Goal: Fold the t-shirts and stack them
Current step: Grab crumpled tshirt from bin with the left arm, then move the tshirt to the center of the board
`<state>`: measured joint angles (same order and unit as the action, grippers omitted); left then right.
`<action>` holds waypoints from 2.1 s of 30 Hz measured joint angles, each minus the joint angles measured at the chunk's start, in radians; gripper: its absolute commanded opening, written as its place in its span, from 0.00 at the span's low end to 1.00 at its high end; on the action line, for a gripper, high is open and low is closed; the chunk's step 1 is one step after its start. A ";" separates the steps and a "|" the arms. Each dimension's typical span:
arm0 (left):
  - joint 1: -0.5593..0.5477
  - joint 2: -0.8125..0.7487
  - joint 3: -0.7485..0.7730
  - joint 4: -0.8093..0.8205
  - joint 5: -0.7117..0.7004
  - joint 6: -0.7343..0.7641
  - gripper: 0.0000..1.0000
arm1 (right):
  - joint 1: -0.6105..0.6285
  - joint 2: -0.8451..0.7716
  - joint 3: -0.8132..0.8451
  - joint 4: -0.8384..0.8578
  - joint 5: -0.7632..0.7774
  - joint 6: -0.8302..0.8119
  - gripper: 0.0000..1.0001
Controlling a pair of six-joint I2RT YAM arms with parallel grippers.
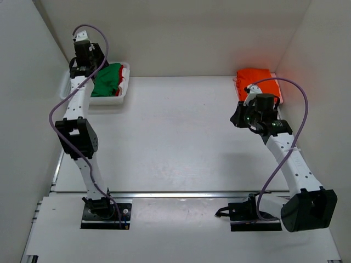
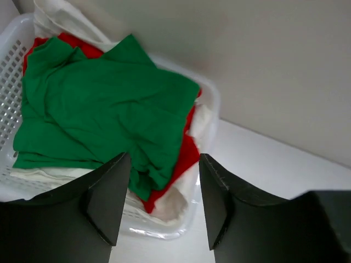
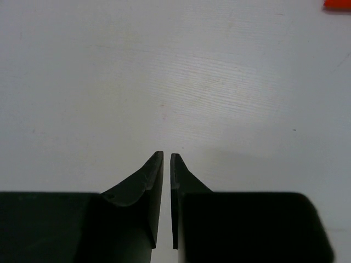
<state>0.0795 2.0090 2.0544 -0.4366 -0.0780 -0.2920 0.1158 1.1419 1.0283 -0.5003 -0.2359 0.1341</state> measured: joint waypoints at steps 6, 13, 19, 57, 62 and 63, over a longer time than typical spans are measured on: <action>0.004 0.213 0.077 0.021 -0.011 -0.002 0.78 | 0.008 0.061 0.032 0.035 0.002 0.006 0.12; 0.003 0.477 0.265 0.048 -0.008 -0.042 0.81 | -0.006 0.101 0.032 0.046 -0.006 0.025 0.15; 0.006 0.589 0.367 0.050 0.021 -0.096 0.30 | -0.027 0.123 0.031 0.053 -0.009 0.033 0.16; -0.425 -0.370 -0.655 0.137 0.209 -0.309 0.79 | 0.238 0.104 -0.045 0.066 0.057 0.029 0.55; -0.365 -0.306 -0.866 0.119 0.224 -0.308 0.54 | 0.433 0.134 -0.058 0.086 0.091 0.036 0.49; -0.352 -0.327 -0.897 0.118 0.224 -0.302 0.44 | 0.480 0.134 -0.065 0.102 0.095 0.045 0.47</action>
<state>-0.2726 1.6817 1.1572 -0.3187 0.1463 -0.5938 0.5961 1.2762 0.9630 -0.3985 -0.1413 0.1791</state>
